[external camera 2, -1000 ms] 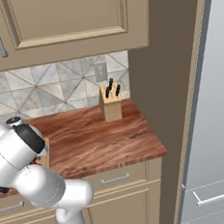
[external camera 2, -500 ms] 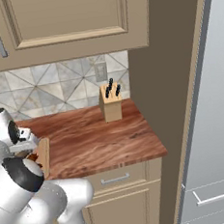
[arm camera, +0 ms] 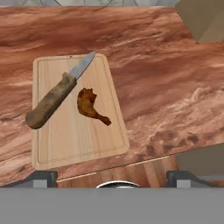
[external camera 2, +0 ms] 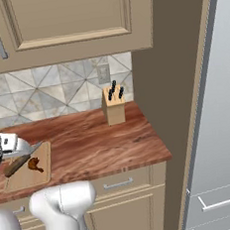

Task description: Pick up the knife from the drawer and place it on the cutting board. Then place the meat from the plate to the cutting board.

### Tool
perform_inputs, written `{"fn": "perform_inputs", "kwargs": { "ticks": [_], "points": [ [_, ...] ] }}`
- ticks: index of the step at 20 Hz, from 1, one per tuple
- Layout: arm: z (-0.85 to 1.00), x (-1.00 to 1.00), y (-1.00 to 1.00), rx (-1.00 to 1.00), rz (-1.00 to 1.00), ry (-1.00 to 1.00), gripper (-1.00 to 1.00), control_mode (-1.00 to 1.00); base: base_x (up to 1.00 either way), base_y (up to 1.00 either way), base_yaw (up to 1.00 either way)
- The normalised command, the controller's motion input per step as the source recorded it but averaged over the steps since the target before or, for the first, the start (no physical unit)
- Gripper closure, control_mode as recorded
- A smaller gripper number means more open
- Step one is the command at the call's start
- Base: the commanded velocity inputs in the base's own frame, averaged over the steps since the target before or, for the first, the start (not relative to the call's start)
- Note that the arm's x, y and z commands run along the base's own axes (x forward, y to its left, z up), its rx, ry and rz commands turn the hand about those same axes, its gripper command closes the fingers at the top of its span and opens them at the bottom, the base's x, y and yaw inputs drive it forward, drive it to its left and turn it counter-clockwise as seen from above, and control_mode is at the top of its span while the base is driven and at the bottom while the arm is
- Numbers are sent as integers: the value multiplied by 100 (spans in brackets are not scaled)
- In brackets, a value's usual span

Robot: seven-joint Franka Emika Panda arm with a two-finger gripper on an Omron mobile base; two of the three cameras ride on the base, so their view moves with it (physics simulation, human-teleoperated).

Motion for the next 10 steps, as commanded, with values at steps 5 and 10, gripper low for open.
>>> {"fn": "perform_inputs", "kwargs": {
  "ticks": [5,10],
  "points": [
    [87,-100,-100,5,4,-35,-100,-100,0,0,0],
    [6,-62,-78,7,-15,-15,-100,-100,0,0,0]
  ]
}}
